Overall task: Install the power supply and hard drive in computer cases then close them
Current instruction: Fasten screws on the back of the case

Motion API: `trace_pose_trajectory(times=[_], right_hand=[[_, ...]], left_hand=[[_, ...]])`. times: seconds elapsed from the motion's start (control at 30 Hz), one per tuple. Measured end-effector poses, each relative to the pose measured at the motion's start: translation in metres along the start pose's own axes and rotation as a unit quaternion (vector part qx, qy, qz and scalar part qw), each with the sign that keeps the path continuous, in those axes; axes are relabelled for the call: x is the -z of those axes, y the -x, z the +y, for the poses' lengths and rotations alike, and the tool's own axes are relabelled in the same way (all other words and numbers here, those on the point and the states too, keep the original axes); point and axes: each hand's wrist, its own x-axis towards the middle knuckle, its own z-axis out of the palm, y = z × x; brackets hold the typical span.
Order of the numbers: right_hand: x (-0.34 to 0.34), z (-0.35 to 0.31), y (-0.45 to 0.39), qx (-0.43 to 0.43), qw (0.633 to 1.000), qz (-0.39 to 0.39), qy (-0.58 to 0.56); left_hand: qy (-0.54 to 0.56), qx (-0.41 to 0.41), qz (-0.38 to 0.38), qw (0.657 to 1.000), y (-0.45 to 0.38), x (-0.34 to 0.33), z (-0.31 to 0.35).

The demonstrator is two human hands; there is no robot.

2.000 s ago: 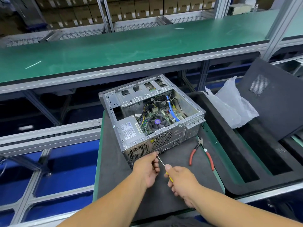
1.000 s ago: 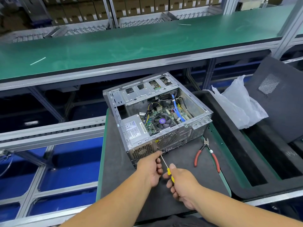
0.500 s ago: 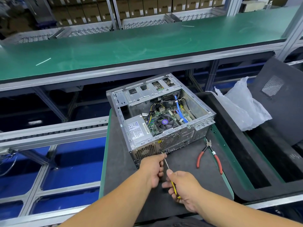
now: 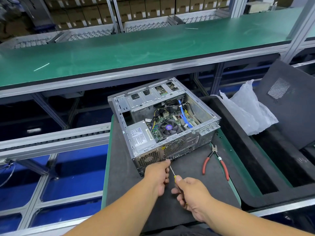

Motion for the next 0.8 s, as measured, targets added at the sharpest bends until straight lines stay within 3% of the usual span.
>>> trace_pose_trajectory(times=[0.3,0.47,0.7,0.8], right_hand=[[0.001,0.001,0.003,0.047,0.997,0.035,0.052],[-0.001,-0.003,0.008,-0.016,1.000,-0.019,-0.012],[0.000,-0.003,0.006,0.071,0.982,0.073,0.162],[-0.003,-0.005,0.009,-0.039,0.999,-0.015,-0.025]], left_hand=[[0.011,0.011,0.000,1.000,0.004,0.001,0.002],[0.017,0.019,-0.011,1.000,0.008,0.006,0.001],[-0.056,0.001,-0.017,0.998,0.017,0.009,0.000],[-0.070,-0.005,-0.049,0.996,0.023,0.008,-0.003]])
